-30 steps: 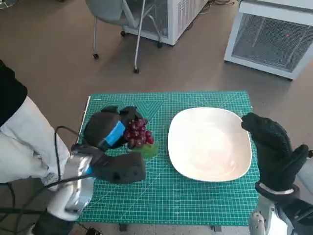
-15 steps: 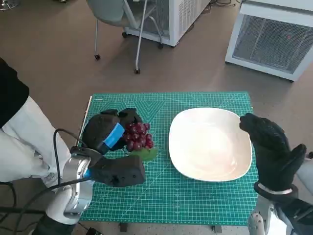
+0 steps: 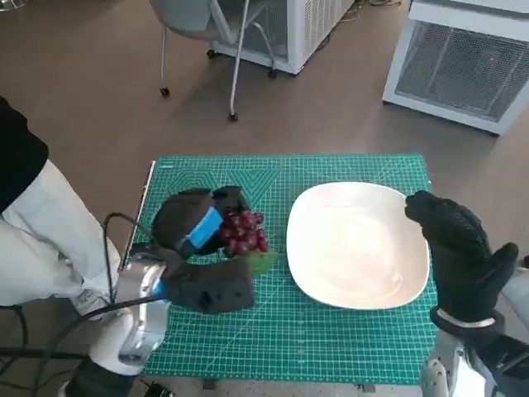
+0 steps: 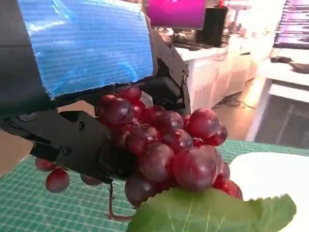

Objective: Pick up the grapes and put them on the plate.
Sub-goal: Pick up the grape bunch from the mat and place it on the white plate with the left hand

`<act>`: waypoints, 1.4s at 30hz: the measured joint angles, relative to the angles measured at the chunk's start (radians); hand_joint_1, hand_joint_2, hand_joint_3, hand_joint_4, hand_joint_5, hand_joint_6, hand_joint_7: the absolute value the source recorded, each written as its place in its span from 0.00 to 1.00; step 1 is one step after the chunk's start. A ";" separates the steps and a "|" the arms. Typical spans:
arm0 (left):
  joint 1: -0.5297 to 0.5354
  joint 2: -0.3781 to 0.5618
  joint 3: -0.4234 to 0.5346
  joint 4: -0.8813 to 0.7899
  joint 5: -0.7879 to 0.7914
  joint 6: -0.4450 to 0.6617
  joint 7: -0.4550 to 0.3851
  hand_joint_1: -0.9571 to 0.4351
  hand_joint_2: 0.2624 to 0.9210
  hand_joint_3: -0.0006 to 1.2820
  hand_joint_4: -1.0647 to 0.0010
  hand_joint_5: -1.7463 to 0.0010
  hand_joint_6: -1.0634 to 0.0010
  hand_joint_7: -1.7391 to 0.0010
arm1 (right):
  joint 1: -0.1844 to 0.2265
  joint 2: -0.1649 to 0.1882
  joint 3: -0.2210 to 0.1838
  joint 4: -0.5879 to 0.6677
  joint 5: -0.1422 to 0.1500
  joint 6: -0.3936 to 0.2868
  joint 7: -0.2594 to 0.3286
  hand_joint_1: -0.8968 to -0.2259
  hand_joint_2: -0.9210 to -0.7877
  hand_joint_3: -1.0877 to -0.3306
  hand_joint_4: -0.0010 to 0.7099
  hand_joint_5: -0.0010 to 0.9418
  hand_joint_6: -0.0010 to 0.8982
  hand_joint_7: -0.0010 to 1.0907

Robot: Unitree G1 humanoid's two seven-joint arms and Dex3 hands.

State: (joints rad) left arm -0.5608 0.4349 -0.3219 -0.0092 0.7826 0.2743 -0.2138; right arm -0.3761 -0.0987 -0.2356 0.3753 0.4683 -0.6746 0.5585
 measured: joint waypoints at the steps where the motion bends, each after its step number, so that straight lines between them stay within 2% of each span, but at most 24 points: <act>1: -0.013 -0.009 -0.006 0.000 0.002 0.000 -0.005 0.69 0.99 0.02 0.26 0.36 0.39 0.38 | 0.000 0.000 0.000 0.000 0.000 0.000 0.000 0.74 0.00 0.62 0.61 0.46 0.21 0.79; 12: -0.196 -0.119 -0.087 0.028 0.042 -0.008 -0.034 0.69 0.99 0.03 0.27 0.33 0.39 0.40 | 0.003 0.000 0.000 -0.003 -0.001 0.000 0.000 0.74 0.00 0.62 0.61 0.46 0.21 0.79; 19: -0.326 -0.185 -0.128 0.088 0.050 -0.050 -0.034 0.69 1.00 0.12 0.44 0.18 0.47 0.38 | 0.011 0.001 0.001 -0.010 -0.001 0.000 -0.001 0.74 0.00 0.62 0.61 0.46 0.21 0.79; 21: -0.359 -0.200 -0.136 0.107 0.050 -0.067 -0.032 0.69 0.95 0.19 0.48 0.15 0.48 0.37 | 0.014 0.002 0.001 -0.013 -0.002 0.001 -0.003 0.74 0.00 0.62 0.61 0.46 0.21 0.79; 24: -0.396 -0.218 -0.143 0.135 0.049 -0.096 -0.026 0.69 0.78 0.36 0.53 0.09 0.49 0.34 | 0.019 0.002 0.001 -0.019 -0.003 0.002 -0.006 0.74 0.00 0.62 0.61 0.46 0.21 0.79; 26: -0.415 -0.230 -0.144 0.157 0.046 -0.116 -0.018 0.69 0.70 0.48 0.59 0.06 0.53 0.27 | 0.024 0.002 0.000 -0.024 -0.003 0.003 -0.011 0.74 0.00 0.62 0.61 0.46 0.21 0.79; 28: -0.430 -0.243 -0.145 0.181 0.041 -0.134 -0.008 0.69 0.67 0.55 0.65 0.05 0.61 0.17 | 0.029 0.002 0.000 -0.030 -0.004 0.003 -0.017 0.74 0.00 0.62 0.61 0.46 0.22 0.79; 30: -0.439 -0.254 -0.145 0.206 0.036 -0.149 0.002 0.69 0.67 0.58 0.68 0.05 0.66 0.11 | 0.035 0.002 0.000 -0.036 -0.004 0.004 -0.022 0.74 0.00 0.62 0.61 0.46 0.22 0.79; 35: -0.447 -0.280 -0.145 0.267 0.030 -0.159 0.015 0.69 0.66 0.60 0.69 0.05 0.68 0.08 | 0.043 0.002 -0.001 -0.049 -0.006 0.004 -0.036 0.75 0.00 0.62 0.61 0.46 0.22 0.78; 42: -0.451 -0.307 -0.151 0.335 0.035 -0.153 0.016 0.69 0.78 0.47 0.68 0.10 0.67 0.11 | 0.044 0.002 -0.001 -0.053 -0.024 0.003 -0.058 0.76 0.00 0.63 0.62 0.45 0.23 0.78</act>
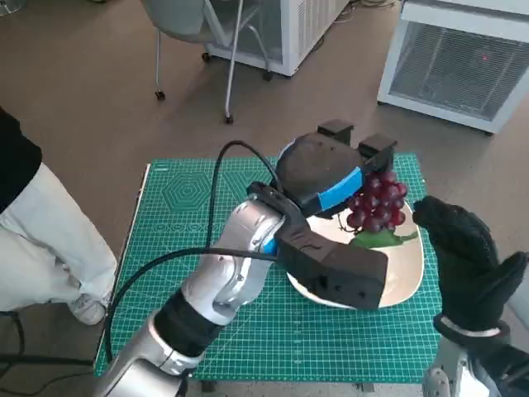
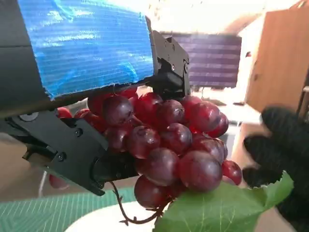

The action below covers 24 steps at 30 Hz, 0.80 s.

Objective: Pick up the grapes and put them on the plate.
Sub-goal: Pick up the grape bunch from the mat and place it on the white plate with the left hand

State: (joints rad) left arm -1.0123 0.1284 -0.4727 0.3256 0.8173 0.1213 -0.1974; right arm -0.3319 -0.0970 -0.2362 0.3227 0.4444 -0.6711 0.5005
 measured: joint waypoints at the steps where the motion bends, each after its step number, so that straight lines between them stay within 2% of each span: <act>1: -0.001 -0.003 -0.001 0.006 0.002 0.002 0.000 0.69 0.79 0.46 0.67 0.10 0.66 0.12 | 0.000 0.000 0.000 0.000 -0.003 0.000 -0.002 0.76 0.00 0.63 0.62 0.45 0.23 0.78; 4: -0.003 -0.010 -0.004 0.016 0.007 0.007 0.002 0.69 0.81 0.42 0.65 0.12 0.64 0.14 | 0.000 0.001 0.000 0.000 -0.009 -0.001 -0.007 0.75 0.00 0.63 0.62 0.45 0.23 0.77; 10: -0.009 -0.021 -0.003 0.043 0.001 0.007 0.025 0.70 0.69 0.51 0.63 0.10 0.60 0.18 | 0.000 0.004 0.001 0.000 -0.019 -0.004 -0.016 0.74 0.00 0.64 0.62 0.45 0.24 0.77; 12: -0.010 -0.025 -0.003 0.052 -0.005 0.009 0.027 0.77 0.72 0.47 0.60 0.12 0.61 0.32 | 0.000 0.005 0.001 0.001 -0.020 -0.007 -0.018 0.74 0.00 0.64 0.62 0.45 0.24 0.77; 14: -0.011 -0.029 -0.002 0.056 -0.008 0.017 0.022 0.83 0.80 0.38 0.59 0.16 0.61 0.56 | 0.000 0.005 0.001 0.003 -0.021 -0.010 -0.020 0.75 0.00 0.64 0.62 0.45 0.24 0.77; 15: -0.011 -0.032 -0.003 0.057 -0.008 0.023 0.017 0.79 0.84 0.31 0.60 0.24 0.61 0.66 | 0.000 0.005 0.001 0.004 -0.022 -0.011 -0.021 0.75 0.00 0.64 0.62 0.45 0.24 0.77; 16: -0.011 -0.033 -0.004 0.058 -0.007 0.031 0.011 0.72 0.87 0.24 0.62 0.37 0.60 0.75 | -0.001 0.005 0.001 0.006 -0.022 -0.012 -0.021 0.75 0.00 0.64 0.62 0.45 0.24 0.77; 18: -0.011 -0.035 -0.009 0.059 -0.004 0.042 -0.002 0.55 0.90 0.12 0.67 0.67 0.59 0.87 | -0.001 0.005 0.001 0.008 -0.024 -0.015 -0.022 0.75 0.00 0.64 0.62 0.45 0.24 0.77; 19: -0.012 -0.034 -0.012 0.059 -0.003 0.045 -0.007 0.48 0.92 0.08 0.70 0.79 0.58 0.91 | -0.001 0.005 0.001 0.009 -0.025 -0.017 -0.022 0.75 0.00 0.63 0.62 0.45 0.24 0.77; 21: -0.012 -0.031 -0.020 0.061 -0.002 0.044 -0.017 0.41 0.94 0.04 0.72 0.90 0.57 0.95 | -0.001 0.005 0.002 0.011 -0.025 -0.020 -0.022 0.75 0.00 0.63 0.63 0.45 0.24 0.77; 24: -0.012 -0.023 -0.028 0.064 -0.002 0.036 -0.030 0.37 0.95 0.01 0.74 0.96 0.57 0.97 | -0.002 0.005 0.002 0.014 -0.026 -0.023 -0.023 0.75 0.00 0.63 0.63 0.44 0.24 0.76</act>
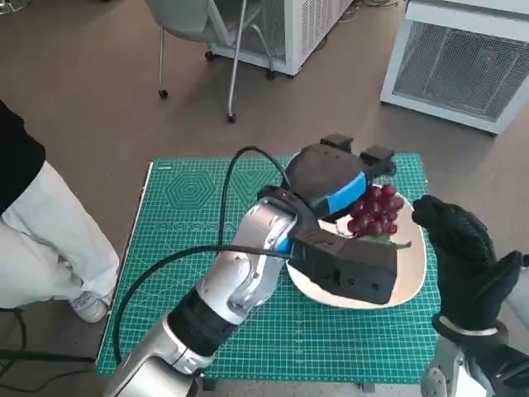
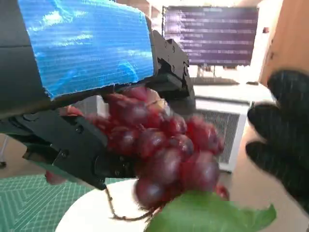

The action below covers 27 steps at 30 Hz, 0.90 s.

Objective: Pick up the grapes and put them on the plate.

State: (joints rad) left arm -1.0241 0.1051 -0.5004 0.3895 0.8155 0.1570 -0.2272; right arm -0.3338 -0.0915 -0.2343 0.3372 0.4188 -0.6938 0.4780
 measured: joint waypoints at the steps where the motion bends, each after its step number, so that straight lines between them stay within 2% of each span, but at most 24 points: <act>1: 0.000 0.003 -0.001 0.001 0.000 -0.003 -0.004 0.36 0.95 0.01 0.75 0.97 0.57 0.98 | -0.001 0.000 0.000 0.002 0.000 -0.001 0.000 0.75 0.00 0.63 0.63 0.44 0.24 0.76; 8: -0.001 0.010 -0.003 0.024 -0.004 -0.013 -0.014 0.33 0.95 0.00 0.80 1.00 0.62 1.00 | -0.007 0.000 0.001 0.018 0.000 -0.005 0.000 0.75 0.00 0.64 0.63 0.44 0.24 0.76; 16: -0.010 0.007 -0.003 0.107 -0.009 -0.036 0.015 0.33 0.95 0.00 0.86 1.00 0.67 1.00 | -0.012 0.000 0.001 0.024 0.001 -0.005 0.001 0.75 0.00 0.63 0.63 0.44 0.25 0.76; 21: -0.014 0.012 0.001 0.149 -0.025 -0.056 0.028 0.33 0.95 0.00 0.94 1.00 0.71 1.00 | -0.017 0.000 0.001 0.032 0.003 -0.006 0.003 0.75 0.00 0.63 0.63 0.44 0.25 0.76; 27: -0.006 0.043 0.027 0.131 -0.068 -0.095 0.028 0.33 0.96 0.00 0.99 1.00 0.74 1.00 | -0.022 0.000 0.001 0.034 0.005 -0.006 0.004 0.75 0.00 0.64 0.63 0.44 0.25 0.76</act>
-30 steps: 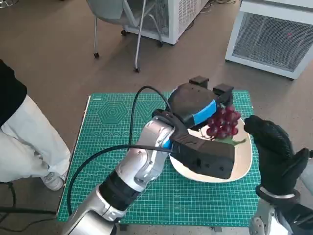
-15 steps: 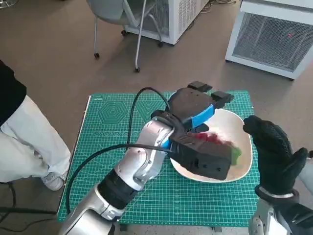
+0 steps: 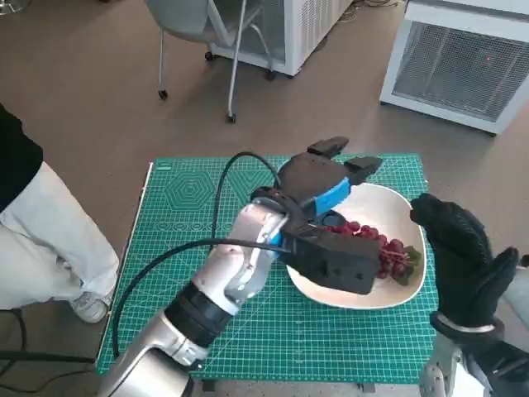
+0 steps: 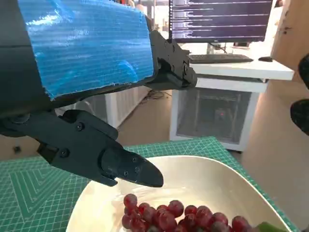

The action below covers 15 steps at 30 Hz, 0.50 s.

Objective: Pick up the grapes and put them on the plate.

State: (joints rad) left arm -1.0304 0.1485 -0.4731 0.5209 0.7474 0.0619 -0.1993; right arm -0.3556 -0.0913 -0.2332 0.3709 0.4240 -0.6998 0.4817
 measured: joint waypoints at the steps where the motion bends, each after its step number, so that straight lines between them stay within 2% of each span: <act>1: 0.005 0.010 0.010 -0.012 -0.009 -0.007 0.001 0.34 0.96 0.00 0.99 1.00 0.74 1.00 | 0.000 0.000 0.000 0.000 0.000 0.000 0.000 0.75 0.00 0.64 0.63 0.43 0.25 0.76; 7: 0.078 0.073 0.101 -0.093 -0.096 -0.103 0.060 0.34 0.99 0.01 1.00 1.00 0.75 1.00 | 0.000 0.000 -0.001 -0.001 0.002 0.000 0.000 0.75 0.00 0.64 0.63 0.43 0.25 0.76; 11: 0.153 0.107 0.189 -0.107 -0.203 -0.225 0.118 0.32 1.00 0.04 1.00 1.00 0.80 1.00 | 0.000 0.000 -0.002 -0.002 0.003 0.000 0.000 0.75 0.00 0.64 0.64 0.43 0.25 0.76; 15: 0.231 0.126 0.284 -0.088 -0.354 -0.357 0.130 0.30 1.00 0.09 1.00 1.00 0.86 1.00 | 0.000 -0.001 -0.002 -0.005 0.002 0.000 0.000 0.75 0.00 0.64 0.64 0.43 0.25 0.76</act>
State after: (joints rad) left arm -0.7991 0.2748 -0.1889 0.4331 0.3938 -0.2948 -0.0694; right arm -0.3560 -0.0919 -0.2353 0.3663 0.4263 -0.6999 0.4814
